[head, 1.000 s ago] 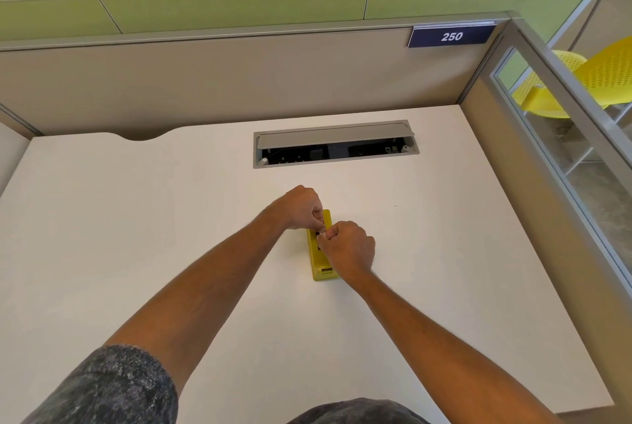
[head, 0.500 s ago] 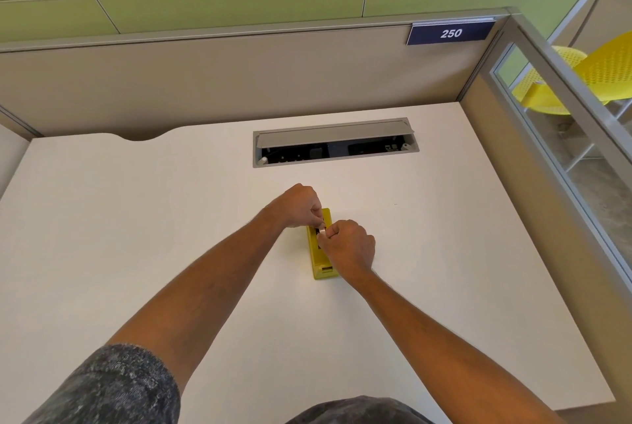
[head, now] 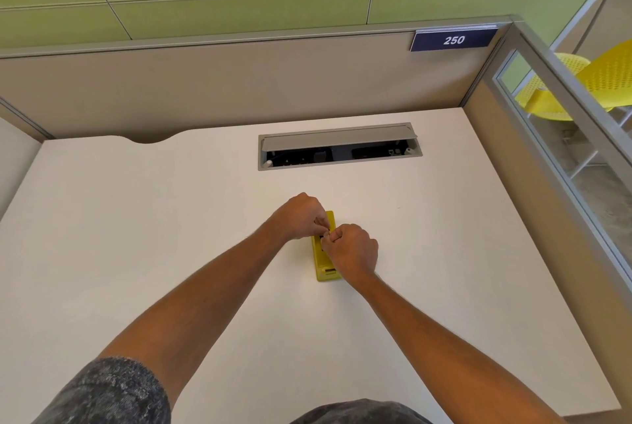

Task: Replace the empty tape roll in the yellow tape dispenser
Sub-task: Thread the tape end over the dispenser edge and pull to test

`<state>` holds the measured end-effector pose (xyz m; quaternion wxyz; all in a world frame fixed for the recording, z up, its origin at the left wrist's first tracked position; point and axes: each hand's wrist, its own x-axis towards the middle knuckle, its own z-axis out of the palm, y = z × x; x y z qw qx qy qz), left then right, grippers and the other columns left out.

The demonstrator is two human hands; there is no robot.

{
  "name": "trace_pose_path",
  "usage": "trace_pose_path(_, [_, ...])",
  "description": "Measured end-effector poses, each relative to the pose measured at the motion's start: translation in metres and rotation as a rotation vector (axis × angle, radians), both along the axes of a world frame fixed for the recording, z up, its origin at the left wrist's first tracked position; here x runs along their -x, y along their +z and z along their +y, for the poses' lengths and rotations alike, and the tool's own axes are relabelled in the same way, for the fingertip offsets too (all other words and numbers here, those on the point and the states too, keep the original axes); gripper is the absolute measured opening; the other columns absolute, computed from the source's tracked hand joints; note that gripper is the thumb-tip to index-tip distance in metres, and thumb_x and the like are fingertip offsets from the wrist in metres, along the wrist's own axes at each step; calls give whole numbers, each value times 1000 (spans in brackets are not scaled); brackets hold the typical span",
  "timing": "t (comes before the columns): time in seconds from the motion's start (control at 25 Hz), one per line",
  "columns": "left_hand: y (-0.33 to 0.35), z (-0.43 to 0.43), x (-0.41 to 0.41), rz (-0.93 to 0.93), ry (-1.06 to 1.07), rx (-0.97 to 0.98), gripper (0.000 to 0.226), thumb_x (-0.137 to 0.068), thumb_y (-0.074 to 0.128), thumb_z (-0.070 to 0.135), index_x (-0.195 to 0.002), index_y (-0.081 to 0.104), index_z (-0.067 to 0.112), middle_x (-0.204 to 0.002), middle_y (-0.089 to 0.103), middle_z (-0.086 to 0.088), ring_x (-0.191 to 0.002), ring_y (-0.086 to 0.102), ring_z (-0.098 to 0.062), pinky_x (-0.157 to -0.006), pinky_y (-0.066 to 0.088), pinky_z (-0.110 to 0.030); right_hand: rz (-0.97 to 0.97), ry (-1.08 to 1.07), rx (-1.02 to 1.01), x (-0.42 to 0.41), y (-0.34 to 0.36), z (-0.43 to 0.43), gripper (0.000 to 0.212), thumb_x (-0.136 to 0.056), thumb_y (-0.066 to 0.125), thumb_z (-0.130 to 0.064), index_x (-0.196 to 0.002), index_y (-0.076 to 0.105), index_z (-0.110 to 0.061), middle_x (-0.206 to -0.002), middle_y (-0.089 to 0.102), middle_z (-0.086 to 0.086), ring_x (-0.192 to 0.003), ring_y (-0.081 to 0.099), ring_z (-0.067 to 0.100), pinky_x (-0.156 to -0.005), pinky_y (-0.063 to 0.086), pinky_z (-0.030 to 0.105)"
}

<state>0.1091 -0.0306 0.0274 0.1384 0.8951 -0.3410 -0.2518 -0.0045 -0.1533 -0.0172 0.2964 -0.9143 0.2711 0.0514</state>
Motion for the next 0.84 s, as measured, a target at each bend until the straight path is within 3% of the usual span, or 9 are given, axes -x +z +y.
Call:
trace_pose_path(0.24, [0,-3,2,-24,27,-23,20,-91,84,32,-107,88,20,-103,85,2,-92,74,-15,-87,60,-37,0,3,14,0,3,1,32,-97,65,-51,-87,77,-22,-90,76,-6,-88,70,22,-86,48,38])
trace_pose_path(0.44, [0,-4,4,-41,61,-12,14,-87,86,28,-97,88,18,-93,83,2,-75,66,-10,-74,55,-30,-18,4,25,2,1,2,32,-97,66,-50,-90,78,-22,-91,76,-5,-89,71,22,-82,43,36])
trace_pose_path(0.6, [-1,-2,10,-58,93,1,15,-89,83,30,-98,87,18,-95,83,1,-82,69,-14,-75,56,-31,-23,9,45,2,1,2,34,-98,64,-52,-90,78,-21,-92,76,-4,-89,71,22,-85,46,37])
trace_pose_path(0.84, [-4,-2,20,-82,149,26,14,-93,76,29,-97,81,16,-98,79,0,-84,66,-15,-70,45,-26,-32,16,41,4,2,2,34,-98,64,-52,-91,77,-22,-93,76,-5,-88,71,21,-84,46,36])
